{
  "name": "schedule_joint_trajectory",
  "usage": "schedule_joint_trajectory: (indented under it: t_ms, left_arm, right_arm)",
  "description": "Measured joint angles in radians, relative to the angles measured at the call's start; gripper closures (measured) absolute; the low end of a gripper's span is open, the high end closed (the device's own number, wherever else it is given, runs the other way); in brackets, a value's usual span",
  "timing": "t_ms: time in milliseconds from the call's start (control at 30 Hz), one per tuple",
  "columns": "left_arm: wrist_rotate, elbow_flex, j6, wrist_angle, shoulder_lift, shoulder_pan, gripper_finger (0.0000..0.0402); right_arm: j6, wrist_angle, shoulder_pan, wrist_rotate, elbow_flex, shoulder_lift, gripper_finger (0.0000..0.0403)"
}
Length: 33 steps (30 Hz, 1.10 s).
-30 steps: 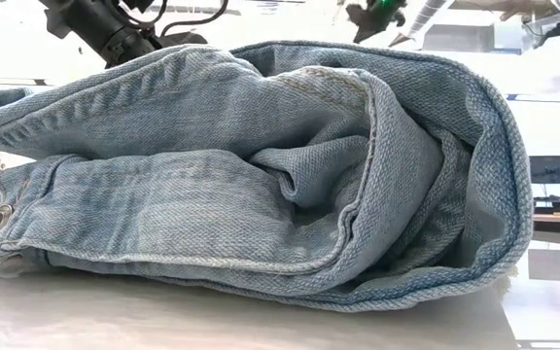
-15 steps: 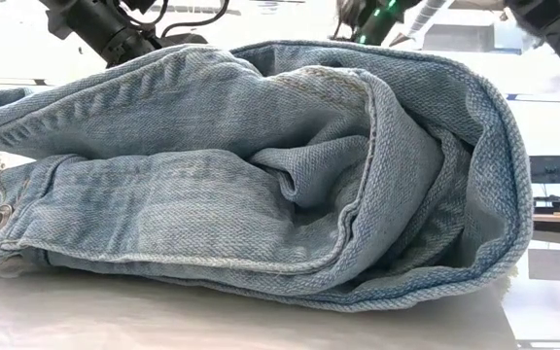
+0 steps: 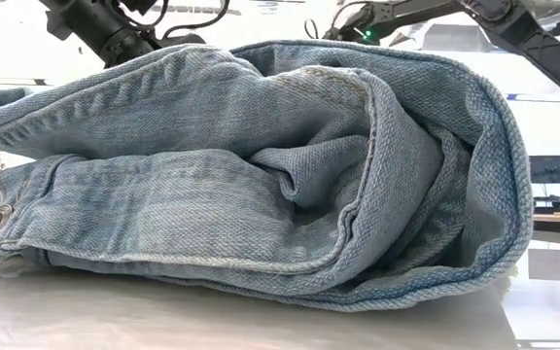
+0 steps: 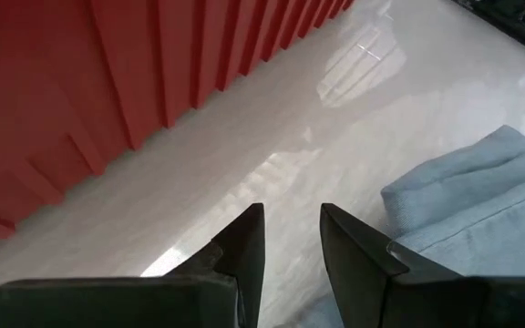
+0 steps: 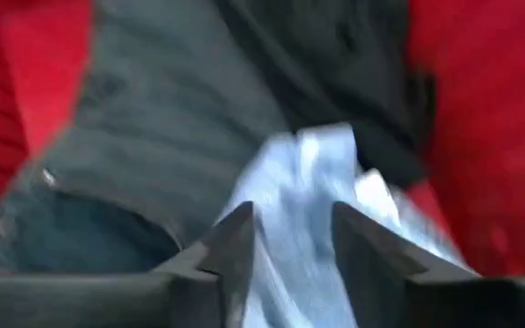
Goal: Fold Laundry from Bin
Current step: Adjust the blue and white patterned shirt in the red laundry bin, then remove the dark blue pants from the red laundry bin
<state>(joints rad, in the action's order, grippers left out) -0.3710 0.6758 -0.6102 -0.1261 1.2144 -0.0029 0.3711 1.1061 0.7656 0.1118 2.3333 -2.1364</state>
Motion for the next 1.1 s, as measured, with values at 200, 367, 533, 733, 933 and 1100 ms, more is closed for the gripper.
schedule_joint_trajectory:
  t_ms: [200,367,533,733,933,1100]
  left_arm:
    - [0.003,0.0,-0.004,-0.021,0.0,0.0,0.0307]
    - [0.007,0.0,-0.005,-0.021,0.0,0.0,0.0307]
    - [0.026,0.0,-0.02,-0.021,0.0,0.002,0.0307]
    - [0.053,0.0,-0.054,-0.023,0.0,0.003,0.0307]
    - [0.076,0.0,-0.076,-0.024,0.0,0.003,0.0307]
    - [0.046,0.0,-0.082,-0.022,0.0,0.003,0.0307]
  right_arm:
    - [0.007,-0.11,-0.071,0.237,0.003,-0.042,0.0148]
    - [0.183,-0.124,-0.145,0.234,-0.001,-0.168,0.0123]
    - [0.217,-0.151,-0.164,0.15,-0.001,-0.266,0.0121]
    - [0.219,-0.175,-0.167,-0.004,0.002,-0.334,0.0123]
    - [0.214,-0.219,-0.164,-0.095,0.0,-0.329,0.0256]
    - [0.194,-0.236,-0.146,-0.098,0.019,-0.269,0.038]
